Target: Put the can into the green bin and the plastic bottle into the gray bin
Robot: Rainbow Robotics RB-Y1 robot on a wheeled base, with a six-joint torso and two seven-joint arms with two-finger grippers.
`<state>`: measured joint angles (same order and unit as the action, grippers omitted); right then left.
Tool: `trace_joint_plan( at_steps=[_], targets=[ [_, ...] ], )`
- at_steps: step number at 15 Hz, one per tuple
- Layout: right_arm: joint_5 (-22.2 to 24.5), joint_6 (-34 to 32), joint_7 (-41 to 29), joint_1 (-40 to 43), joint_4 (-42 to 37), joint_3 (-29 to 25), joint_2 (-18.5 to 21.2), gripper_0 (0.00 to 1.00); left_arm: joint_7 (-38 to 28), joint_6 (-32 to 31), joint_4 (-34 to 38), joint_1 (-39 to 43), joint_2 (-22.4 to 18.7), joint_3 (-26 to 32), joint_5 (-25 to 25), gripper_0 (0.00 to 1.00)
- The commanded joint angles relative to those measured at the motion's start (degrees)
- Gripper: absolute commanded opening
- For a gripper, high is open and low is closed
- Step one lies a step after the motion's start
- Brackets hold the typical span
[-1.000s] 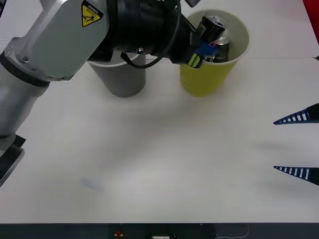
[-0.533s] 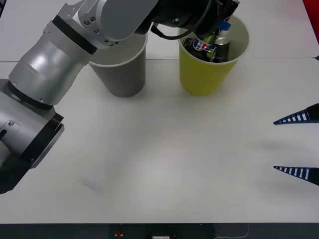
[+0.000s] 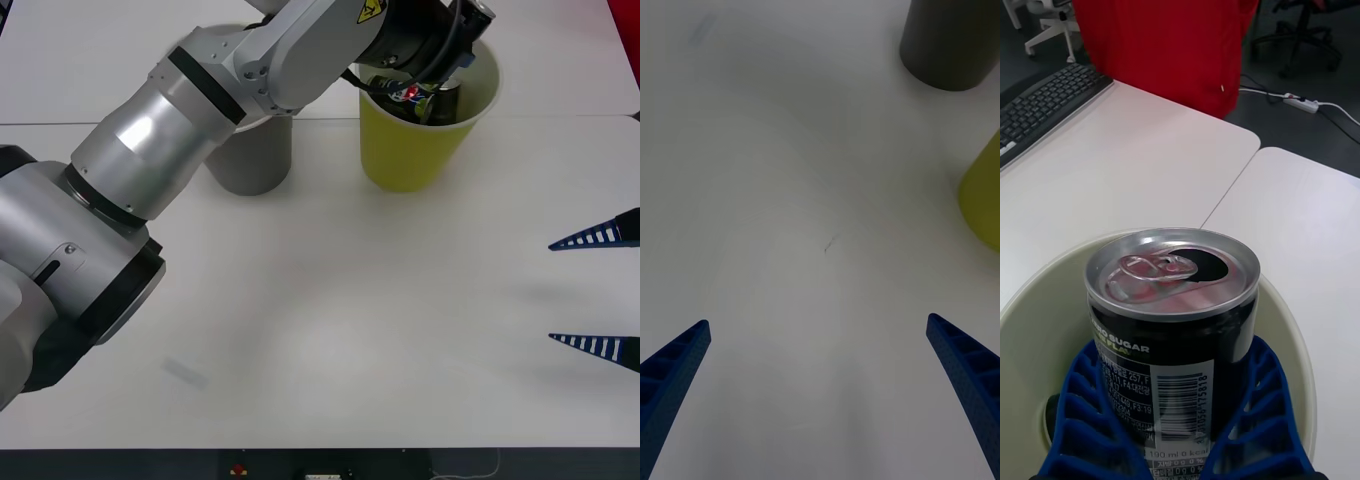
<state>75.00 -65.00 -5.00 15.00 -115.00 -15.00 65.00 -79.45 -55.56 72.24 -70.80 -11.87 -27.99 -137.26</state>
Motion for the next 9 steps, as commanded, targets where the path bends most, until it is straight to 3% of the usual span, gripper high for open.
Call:
trace_joint_plan(
  at_steps=[1, 2, 5, 9],
  targets=[
    [0.0, 0.0, 0.0, 0.0, 0.0, 0.0, 0.0, 1.0, 0.0, 0.0, 0.0, 0.0, 0.0, 0.0, 0.1, 0.92],
    [0.0, 0.0, 0.0, 0.0, 0.0, 0.0, 0.0, 1.0, 0.0, 0.0, 0.0, 0.1, 0.0, 0.0, 0.1, 1.0],
    [0.0, 0.0, 0.0, 0.0, 0.0, 0.0, 0.0, 1.0, 0.1, -0.1, 0.6, 0.1, -0.1, 0.0, 1.1, 1.0],
    [0.0, 0.0, 0.0, 0.0, 0.0, 0.0, 0.0, 1.0, 3.1, -3.8, 13.2, 5.8, -4.4, 1.9, 3.8, 1.0]
  ],
)
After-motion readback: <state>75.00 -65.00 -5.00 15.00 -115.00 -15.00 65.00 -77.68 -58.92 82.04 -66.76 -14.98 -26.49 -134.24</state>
